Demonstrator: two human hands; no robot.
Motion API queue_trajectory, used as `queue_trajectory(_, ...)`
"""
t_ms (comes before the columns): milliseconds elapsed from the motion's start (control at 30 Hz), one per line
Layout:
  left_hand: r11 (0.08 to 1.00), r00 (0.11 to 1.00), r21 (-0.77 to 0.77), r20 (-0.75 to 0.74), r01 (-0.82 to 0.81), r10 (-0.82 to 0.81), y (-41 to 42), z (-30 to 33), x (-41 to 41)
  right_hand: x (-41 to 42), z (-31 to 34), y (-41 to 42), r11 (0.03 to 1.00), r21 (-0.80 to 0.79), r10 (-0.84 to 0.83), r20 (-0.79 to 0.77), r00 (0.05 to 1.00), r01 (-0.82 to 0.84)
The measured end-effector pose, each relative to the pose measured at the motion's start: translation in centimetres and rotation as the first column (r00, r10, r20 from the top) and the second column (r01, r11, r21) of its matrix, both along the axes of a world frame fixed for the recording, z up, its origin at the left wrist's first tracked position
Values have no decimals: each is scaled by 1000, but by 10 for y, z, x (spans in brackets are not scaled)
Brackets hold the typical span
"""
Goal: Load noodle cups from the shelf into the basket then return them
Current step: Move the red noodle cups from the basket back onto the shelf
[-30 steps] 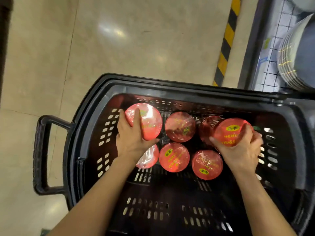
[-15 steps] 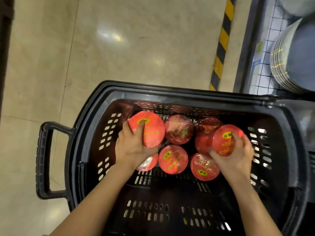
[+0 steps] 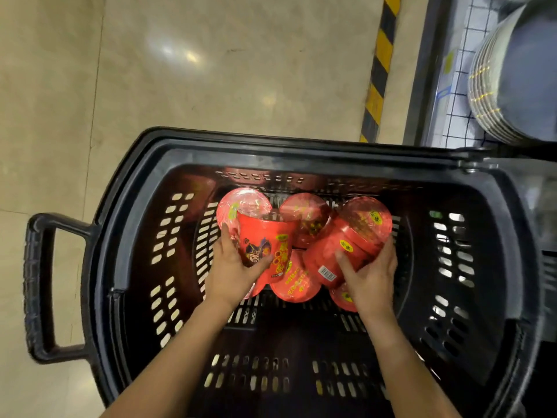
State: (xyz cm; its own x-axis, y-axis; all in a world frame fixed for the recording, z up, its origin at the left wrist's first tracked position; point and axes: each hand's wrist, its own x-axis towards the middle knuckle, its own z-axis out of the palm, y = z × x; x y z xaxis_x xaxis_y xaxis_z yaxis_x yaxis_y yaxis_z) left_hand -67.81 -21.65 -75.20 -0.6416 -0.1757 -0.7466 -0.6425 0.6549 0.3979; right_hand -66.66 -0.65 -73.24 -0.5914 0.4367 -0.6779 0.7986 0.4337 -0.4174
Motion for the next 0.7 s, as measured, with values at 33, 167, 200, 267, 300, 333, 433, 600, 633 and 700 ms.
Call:
queue_trajectory(33,999,999,24,19,-37,36,1,-2,3,2,-2,-3,996,-32,-88,17,996,89)
queue_trajectory(167,989,993,89,-5,-117,118,3,-32,21,5,-14,-18,911,-83,-396,98,913,404)
queue_trajectory(200,989,994,91,-5,-113,114,5,-35,24,7,-19,-23,888,-81,-446,91,891,453)
queue_trajectory(267,988,992,99,-37,-116,120,13,-34,24,9,-24,-35,857,-73,-504,81,860,510)
queue_trajectory(300,988,992,100,-48,-115,120,17,-32,25,9,-26,-41,845,-64,-525,87,847,530)
queue_trajectory(333,988,990,103,-62,-117,124,20,-31,26,8,-28,-46,828,-56,-552,91,829,557)
queue_trajectory(433,989,987,87,-93,-122,130,24,-28,28,5,-32,-53,778,-64,-621,63,781,625)
queue_trajectory(600,995,981,53,-169,-83,91,21,-20,31,23,-27,-39,753,-76,-659,-84,748,654)
queue_trajectory(633,997,983,37,-169,-69,74,22,-16,31,26,-26,-35,761,-45,-648,-100,755,647)
queue_trajectory(700,999,987,17,-157,-29,31,25,-12,31,28,-27,-30,781,3,-622,-81,779,624)
